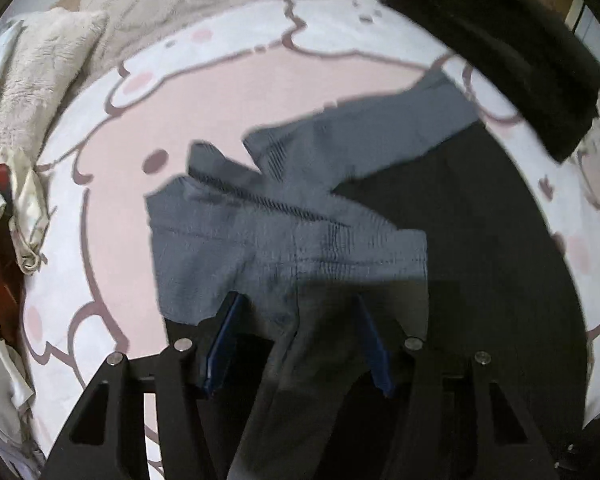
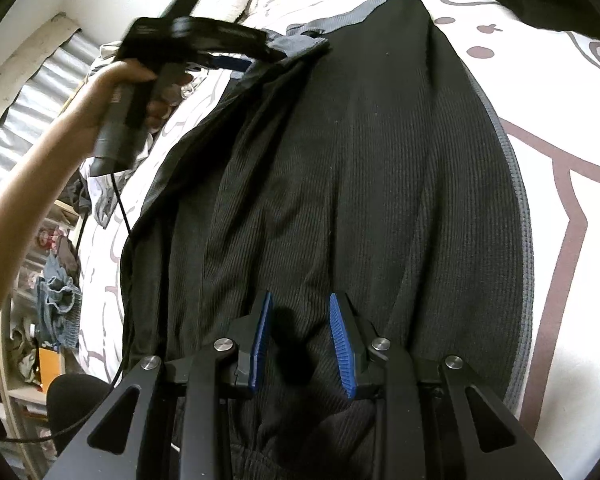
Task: Fold clothes
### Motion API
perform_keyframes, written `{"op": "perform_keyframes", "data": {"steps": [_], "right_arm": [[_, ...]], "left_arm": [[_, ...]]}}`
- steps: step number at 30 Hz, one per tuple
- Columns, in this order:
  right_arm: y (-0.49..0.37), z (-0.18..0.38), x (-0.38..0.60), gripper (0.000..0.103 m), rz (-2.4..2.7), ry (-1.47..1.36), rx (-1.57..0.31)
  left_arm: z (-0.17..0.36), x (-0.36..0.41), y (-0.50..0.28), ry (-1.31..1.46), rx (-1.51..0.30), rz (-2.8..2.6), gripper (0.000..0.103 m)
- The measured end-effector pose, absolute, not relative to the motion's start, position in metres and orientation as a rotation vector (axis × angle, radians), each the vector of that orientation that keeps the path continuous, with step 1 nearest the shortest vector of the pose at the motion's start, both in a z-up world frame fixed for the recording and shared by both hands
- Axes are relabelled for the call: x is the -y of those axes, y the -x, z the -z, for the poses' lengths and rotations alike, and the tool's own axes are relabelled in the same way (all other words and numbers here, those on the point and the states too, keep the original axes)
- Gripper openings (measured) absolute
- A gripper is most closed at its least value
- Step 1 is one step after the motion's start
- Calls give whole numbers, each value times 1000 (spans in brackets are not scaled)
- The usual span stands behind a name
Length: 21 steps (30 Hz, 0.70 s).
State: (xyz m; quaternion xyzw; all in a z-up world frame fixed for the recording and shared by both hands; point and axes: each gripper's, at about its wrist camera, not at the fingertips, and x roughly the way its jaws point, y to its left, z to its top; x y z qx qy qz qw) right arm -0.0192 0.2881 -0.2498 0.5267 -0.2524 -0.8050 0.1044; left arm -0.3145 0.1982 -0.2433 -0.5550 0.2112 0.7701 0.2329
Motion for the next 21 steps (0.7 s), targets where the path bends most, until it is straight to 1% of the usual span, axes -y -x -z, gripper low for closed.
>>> {"op": "perform_keyframes", "data": {"steps": [1,2,3,5,14,15,16,21], "right_arm": [[19,250,-288,29,2372,-1552,744],[19,250,-288,29,2372,-1550,745],[19,250,-288,29,2371,-1550,746],[19,250,-287,29,2371,-1549,746],[19,248,-284,29,2380,-1553,725],[19,248,-284,29,2382,-1553,719],[19,248,-283,30,2383,-1553,715],[19,249,-281,30,2383,-1552,712]], "left_arm": [[243,-198,314,1529,-564,-2106,51],[242,-197,313,1535,-540,-2095,37],[241,-197,312,1540,-516,-2083,31],[237,-196,310,1532,-514,-2088,14],[202,-192,295,1431,-433,-2137,13],[198,-194,296,1409,-437,-2158,9],[193,-194,296,1388,-439,-2181,3],[161,-164,301,1297,-428,-2318,3]]}}
